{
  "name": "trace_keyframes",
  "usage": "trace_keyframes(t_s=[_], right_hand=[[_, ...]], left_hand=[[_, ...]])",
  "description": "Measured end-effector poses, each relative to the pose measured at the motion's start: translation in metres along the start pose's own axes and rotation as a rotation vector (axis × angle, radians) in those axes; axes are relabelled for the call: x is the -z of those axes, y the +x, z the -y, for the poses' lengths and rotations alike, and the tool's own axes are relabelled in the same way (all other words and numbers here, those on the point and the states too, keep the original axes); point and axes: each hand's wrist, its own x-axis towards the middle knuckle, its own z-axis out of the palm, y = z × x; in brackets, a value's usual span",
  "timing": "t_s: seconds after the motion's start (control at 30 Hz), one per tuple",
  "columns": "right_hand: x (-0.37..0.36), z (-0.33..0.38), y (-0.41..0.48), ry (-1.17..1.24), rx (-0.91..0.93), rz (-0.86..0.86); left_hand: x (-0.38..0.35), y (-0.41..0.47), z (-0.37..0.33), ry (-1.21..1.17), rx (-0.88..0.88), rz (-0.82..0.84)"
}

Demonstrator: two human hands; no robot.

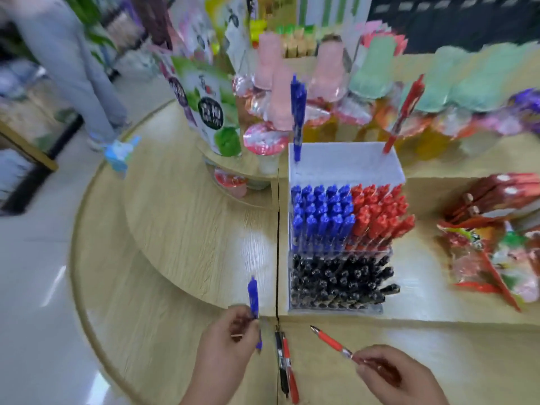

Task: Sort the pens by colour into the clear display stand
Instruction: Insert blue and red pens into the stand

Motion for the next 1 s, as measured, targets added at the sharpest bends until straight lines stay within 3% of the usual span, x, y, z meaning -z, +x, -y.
trace_keyframes(t_s=[0.13,0.27,0.43,0.53,1.0], right_hand=[[0.061,0.037,-0.004,0.134,0.046,-0.056],[0.109,0.065,0.002,0.337,0.142,0.057],[0.153,0.137,0.025,0.518,0.25,-0.321],[0.164,0.158,0.051,0.582,0.289,-0.416],[0.169,0.213,0.147,0.136,0.538,-0.583]], left_hand=[[0.013,0.012,-0.086,-0.079,-0.212,-0.05],[0.019,0.023,-0.162,-0.145,-0.39,-0.109],[0.019,0.052,-0.219,-0.214,-0.468,-0.166],[0.012,0.069,-0.239,-0.267,-0.476,-0.205],[-0.023,0.12,-0.23,-0.209,-0.466,-0.288]])
